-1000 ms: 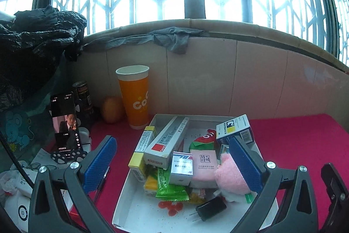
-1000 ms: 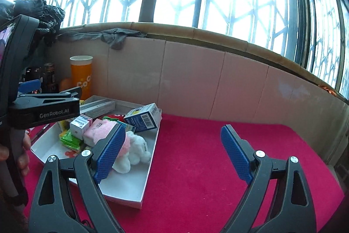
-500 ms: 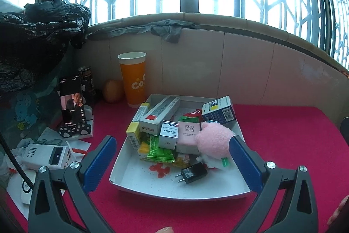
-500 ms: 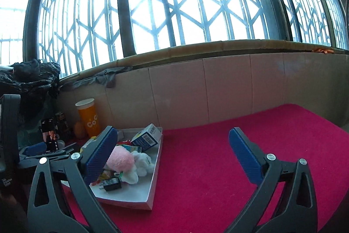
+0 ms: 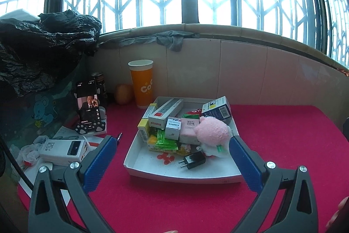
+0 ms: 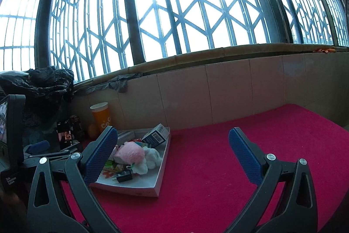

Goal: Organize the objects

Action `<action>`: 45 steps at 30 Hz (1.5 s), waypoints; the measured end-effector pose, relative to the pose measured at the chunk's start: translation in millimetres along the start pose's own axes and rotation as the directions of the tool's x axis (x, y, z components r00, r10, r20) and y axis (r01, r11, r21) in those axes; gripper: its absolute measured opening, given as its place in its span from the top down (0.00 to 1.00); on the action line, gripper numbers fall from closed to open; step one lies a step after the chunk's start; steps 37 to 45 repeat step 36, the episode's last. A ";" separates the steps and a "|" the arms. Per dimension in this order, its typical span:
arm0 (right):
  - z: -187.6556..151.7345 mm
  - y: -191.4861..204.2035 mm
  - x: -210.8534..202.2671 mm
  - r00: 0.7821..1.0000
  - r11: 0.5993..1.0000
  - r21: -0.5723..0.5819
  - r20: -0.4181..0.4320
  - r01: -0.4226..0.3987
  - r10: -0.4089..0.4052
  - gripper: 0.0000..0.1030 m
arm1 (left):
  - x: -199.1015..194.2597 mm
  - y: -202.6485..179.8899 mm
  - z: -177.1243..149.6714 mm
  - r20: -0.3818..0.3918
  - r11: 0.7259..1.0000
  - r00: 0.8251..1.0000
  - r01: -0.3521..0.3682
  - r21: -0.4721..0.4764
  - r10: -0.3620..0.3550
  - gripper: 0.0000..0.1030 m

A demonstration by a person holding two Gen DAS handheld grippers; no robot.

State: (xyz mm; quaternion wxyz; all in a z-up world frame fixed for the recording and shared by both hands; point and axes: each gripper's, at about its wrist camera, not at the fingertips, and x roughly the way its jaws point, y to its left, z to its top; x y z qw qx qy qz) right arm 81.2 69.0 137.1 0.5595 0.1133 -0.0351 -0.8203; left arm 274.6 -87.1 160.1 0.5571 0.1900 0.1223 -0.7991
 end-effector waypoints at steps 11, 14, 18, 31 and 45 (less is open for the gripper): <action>-5.2 -1.6 -30.4 1.000 0.999 -0.034 -0.012 0.011 -0.011 0.00 | -29.8 -10.3 -5.7 -0.002 1.000 1.000 -0.004 0.027 0.004 0.00; -8.5 -3.3 -35.4 1.000 1.000 -0.026 -0.025 0.010 -0.010 0.00 | -32.8 -12.6 -8.3 -0.016 1.000 1.000 0.008 0.027 -0.007 0.00; -11.2 -6.5 -39.6 0.999 1.000 -0.017 -0.034 0.004 -0.004 0.00 | -33.8 -13.6 -11.6 -0.038 1.000 0.999 0.016 0.022 -0.015 0.00; -20.7 -13.7 -34.8 0.997 1.000 0.000 -0.077 0.015 -0.015 0.00 | -26.3 -15.9 -19.8 -0.063 1.000 0.998 0.005 0.026 -0.004 0.00; -24.0 -16.0 -29.5 0.995 1.000 0.014 -0.101 0.021 -0.019 0.00 | -21.3 -18.0 -21.6 -0.078 0.999 0.997 0.014 0.033 -0.011 0.00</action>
